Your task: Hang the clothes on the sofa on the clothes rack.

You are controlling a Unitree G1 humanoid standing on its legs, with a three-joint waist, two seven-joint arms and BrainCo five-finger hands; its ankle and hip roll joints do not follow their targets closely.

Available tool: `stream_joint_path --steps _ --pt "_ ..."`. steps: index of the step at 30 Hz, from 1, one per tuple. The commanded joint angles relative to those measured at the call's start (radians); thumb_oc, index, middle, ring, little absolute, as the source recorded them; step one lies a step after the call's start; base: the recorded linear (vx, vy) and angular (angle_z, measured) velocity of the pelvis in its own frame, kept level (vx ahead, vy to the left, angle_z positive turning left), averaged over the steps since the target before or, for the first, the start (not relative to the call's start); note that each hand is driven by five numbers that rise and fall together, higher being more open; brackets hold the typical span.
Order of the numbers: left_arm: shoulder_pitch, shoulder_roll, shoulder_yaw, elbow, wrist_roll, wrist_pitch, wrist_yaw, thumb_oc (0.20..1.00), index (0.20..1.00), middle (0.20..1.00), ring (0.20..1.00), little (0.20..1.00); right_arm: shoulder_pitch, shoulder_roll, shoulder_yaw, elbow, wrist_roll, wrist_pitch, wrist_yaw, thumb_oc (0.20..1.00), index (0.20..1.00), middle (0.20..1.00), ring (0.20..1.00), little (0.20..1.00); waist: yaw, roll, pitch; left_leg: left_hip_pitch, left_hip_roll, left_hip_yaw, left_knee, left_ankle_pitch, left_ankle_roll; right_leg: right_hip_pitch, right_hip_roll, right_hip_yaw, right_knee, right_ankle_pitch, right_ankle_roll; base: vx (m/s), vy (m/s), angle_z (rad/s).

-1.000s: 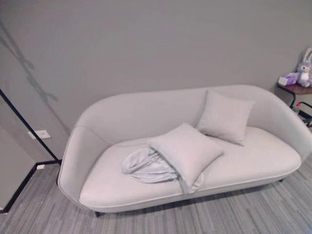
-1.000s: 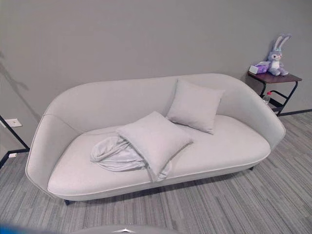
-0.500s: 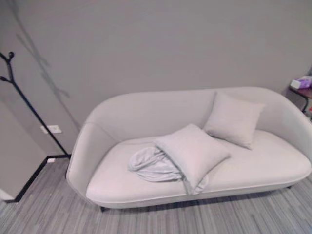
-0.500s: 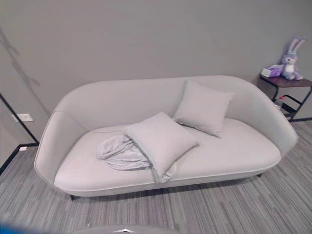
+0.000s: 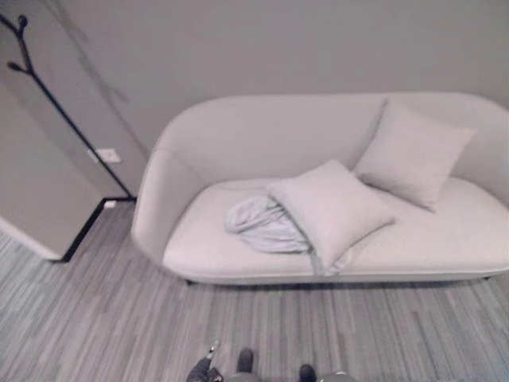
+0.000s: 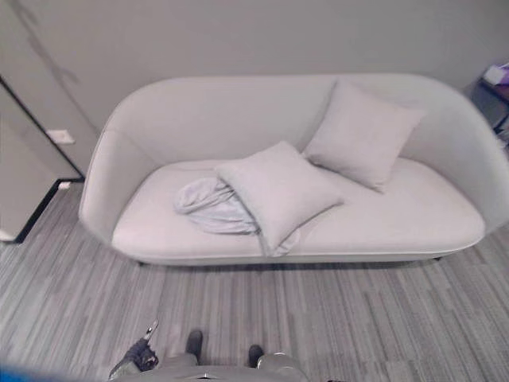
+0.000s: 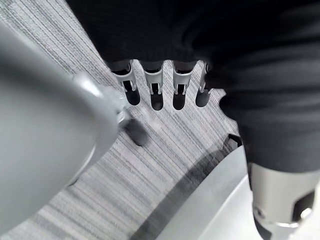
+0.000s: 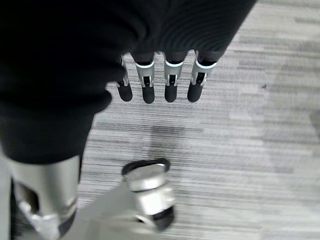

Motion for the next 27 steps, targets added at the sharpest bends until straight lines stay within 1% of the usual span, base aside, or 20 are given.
stream_joint_path --steps 1,2,4,7,9,10,11,12,14,15,16,17,18,19,20,21,23,24,26,27 --pt "0.045 -0.002 0.035 0.002 0.018 -0.039 0.0 1.0 1.0 1.0 1.0 1.0 0.008 0.0 0.017 0.059 -0.029 0.007 -0.016 1.0 1.0 1.0 1.0 1.0 0.014 0.001 -0.093 -0.064 -0.062 0.062 0.029 0.166 0.019 0.134 -0.194 0.114 -0.131 0.003 0.194 0.47 0.348 -0.56" --pt "0.048 0.006 0.042 0.0 0.029 -0.04 0.003 1.0 1.0 1.0 1.0 1.0 0.009 0.008 0.02 0.067 -0.046 0.014 -0.011 1.0 1.0 1.0 1.0 1.0 0.021 -0.001 -0.106 -0.055 -0.075 0.069 0.032 0.161 0.022 0.131 -0.222 0.1 -0.142 0.018 0.209 0.48 0.309 -0.67" --pt "0.045 0.023 0.042 -0.002 0.059 -0.043 0.004 1.0 1.0 1.0 1.0 1.0 0.009 0.033 0.04 0.051 -0.077 0.01 -0.006 1.0 1.0 1.0 1.0 1.0 0.035 -0.032 -0.129 -0.037 -0.115 0.094 0.043 0.136 0.035 0.127 -0.29 0.08 -0.162 0.072 0.239 0.46 0.243 -0.43" --pt "0.033 0.047 0.029 -0.02 0.098 -0.048 0.018 1.0 1.0 1.0 1.0 1.0 -0.003 0.056 0.097 -0.012 -0.13 0.0 -0.007 1.0 1.0 1.0 1.0 1.0 0.053 -0.069 -0.145 -0.01 -0.166 0.118 0.052 0.088 0.061 0.102 -0.379 0.065 -0.167 0.167 0.27 0.37 0.203 0.09" --pt "0.028 0.058 0.014 -0.022 0.131 -0.042 0.019 1.0 1.0 1.0 1.0 1.0 -0.016 0.06 0.129 -0.062 -0.165 -0.005 -0.008 1.0 1.0 1.0 1.0 1.0 0.055 -0.085 -0.148 0.002 -0.201 0.127 0.066 0.055 0.082 0.073 -0.434 0.064 -0.145 0.272 0.277 0.25 0.15 0.26" --pt "0.028 0.058 0.014 -0.022 0.131 -0.041 0.019 1.0 1.0 1.0 1.0 1.0 -0.016 0.06 0.129 -0.063 -0.165 -0.004 -0.008 1.0 1.0 1.0 1.0 1.0 0.055 -0.086 -0.148 0.002 -0.202 0.128 0.067 0.054 0.083 0.074 -0.435 0.063 -0.147 0.272 0.277 0.2 0.132 0.13" --pt "0.021 0.071 0.009 -0.026 0.157 -0.038 0.031 1.0 1.0 1.0 1.0 1.0 -0.032 0.055 0.158 -0.097 -0.205 -0.004 -0.017 1.0 1.0 1.0 1.0 1.0 0.056 -0.092 -0.146 0.019 -0.219 0.142 0.068 0.027 0.097 0.034 -0.474 0.05 -0.121 0.366 0.259 0.22 0.116 -0.11" --pt "0.02 0.077 0.009 -0.023 0.166 -0.036 0.039 1.0 1.0 1.0 1.0 1.0 -0.044 0.049 0.173 -0.126 -0.219 -0.006 -0.021 1.0 1.0 1.0 1.0 1.0 0.054 -0.095 -0.145 0.023 -0.221 0.152 0.072 0.014 0.099 0.015 -0.486 0.038 -0.108 0.421 0.256 0.28 0.134 -0.36" --pt "0.018 0.078 0.012 -0.023 0.16 -0.037 0.043 1.0 1.0 1.0 1.0 1.0 -0.047 0.043 0.177 -0.157 -0.217 -0.01 -0.027 1.0 1.0 1.0 1.0 1.0 0.046 -0.094 -0.146 0.03 -0.219 0.159 0.073 0.004 0.101 0.012 -0.481 0.025 -0.106 0.435 0.254 0.13 0.05 -0.47" --pt "0.018 0.081 0.011 -0.027 0.167 -0.032 0.04 1.0 1.0 1.0 1.0 1.0 -0.04 0.037 0.174 -0.189 -0.214 -0.015 -0.031 1.0 1.0 1.0 1.0 1.0 0.033 -0.092 -0.15 0.04 -0.215 0.168 0.068 -0.003 0.101 0.013 -0.457 0.03 -0.115 0.407 0.252 0.18 0.113 -0.29" --pt "0.026 0.09 0.01 -0.032 0.183 -0.023 0.029 1.0 1.0 1.0 1.0 1.0 -0.025 0.02 0.171 -0.244 -0.203 -0.024 -0.036 1.0 1.0 1.0 1.0 1.0 0.007 -0.077 -0.159 0.063 -0.204 0.185 0.052 -0.014 0.11 -0.003 -0.376 0.043 -0.137 0.308 0.25 0.23 0.155 -0.24" --pt "0.024 0.094 0.006 -0.034 0.19 -0.02 0.029 1.0 1.0 1.0 1.0 1.0 -0.027 0.013 0.172 -0.264 -0.201 -0.028 -0.046 1.0 1.0 1.0 1.0 1.0 -0.004 -0.066 -0.158 0.077 -0.198 0.192 0.041 -0.019 0.116 -0.03 -0.319 0.045 -0.141 0.244 0.248 0.19 0.148 -0.4" --pt "0.022 0.1 0.0 -0.036 0.199 -0.014 0.028 1.0 1.0 1.0 1.0 1.0 -0.028 0.005 0.174 -0.287 -0.2 -0.029 -0.052 1.0 1.0 1.0 1.0 1.0 -0.02 -0.057 -0.147 0.098 -0.198 0.193 0.03 -0.023 0.124 -0.072 -0.241 0.054 -0.131 0.199 0.249 0.16 0.088 -0.7" --pt "0.019 0.106 -0.007 -0.036 0.215 -0.008 0.023 1.0 1.0 1.0 1.0 1.0 -0.023 -0.006 0.183 -0.32 -0.195 -0.035 -0.061 1.0 1.0 1.0 1.0 1.0 -0.047 -0.056 -0.118 0.146 -0.211 0.182 0.019 -0.034 0.133 -0.107 -0.117 0.073 -0.112 0.167 0.253 0.11 0.046 -0.72" --pt "0.019 0.106 -0.007 -0.036 0.215 -0.008 0.023 1.0 1.0 1.0 1.0 1.0 -0.023 -0.006 0.183 -0.32 -0.195 -0.035 -0.061 1.0 1.0 1.0 1.0 1.0 -0.047 -0.054 -0.113 0.152 -0.209 0.181 0.018 -0.036 0.133 -0.102 -0.115 0.072 -0.11 0.164 0.252 0.2 0.028 -0.62" --pt "0.011 0.107 -0.014 -0.034 0.229 -0.006 0.02 1.0 1.0 1.0 1.0 1.0 -0.018 -0.014 0.192 -0.338 -0.192 -0.041 -0.072 1.0 1.0 1.0 1.0 1.0 -0.069 -0.066 -0.095 0.198 -0.233 0.158 0.013 -0.052 0.144 -0.128 -0.015 0.107 -0.117 0.182 0.251 0.22 0.016 -0.27" --pt "0.001 0.096 -0.033 -0.031 0.243 -0.004 0.015 1.0 1.0 1.0 1.0 1.0 -0.007 -0.018 0.199 -0.347 -0.187 -0.047 -0.078 1.0 1.0 1.0 1.0 1.0 -0.091 -0.076 -0.076 0.247 -0.254 0.114 0.008 -0.071 0.151 -0.156 0.07 0.138 -0.123 0.205 0.257 0.29 -0.013 -0.05" --pt "-0.001 0.088 -0.041 -0.03 0.25 -0.003 0.012 1.0 1.0 1.0 1.0 1.0 0.001 -0.019 0.198 -0.345 -0.186 -0.047 -0.081 1.0 1.0 1.0 1.0 1.0 -0.099 -0.079 -0.072 0.262 -0.262 0.09 0.01 -0.078 0.152 -0.157 0.092 0.15 -0.126 0.212 0.259 0.17 -0.028 0.47" --pt "-0.001 0.088 -0.041 -0.03 0.25 -0.003 0.012 1.0 1.0 1.0 1.0 1.0 0.001 -0.019 0.198 -0.345 -0.186 -0.047 -0.081 1.0 1.0 1.0 1.0 1.0 -0.101 -0.078 -0.07 0.266 -0.261 0.088 0.009 -0.079 0.152 -0.154 0.092 0.148 -0.126 0.211 0.258 0.12 -0.041 0.67" --pt "-0.002 0.07 -0.063 -0.027 0.263 0.0 0.007 1.0 1.0 1.0 1.0 1.0 0.014 -0.021 0.198 -0.344 -0.185 -0.046 -0.089 1.0 1.0 1.0 1.0 1.0 -0.116 -0.087 -0.067 0.296 -0.271 0.047 0.009 -0.09 0.151 -0.161 0.118 0.166 -0.126 0.232 0.262 0.34 -0.194 0.19"
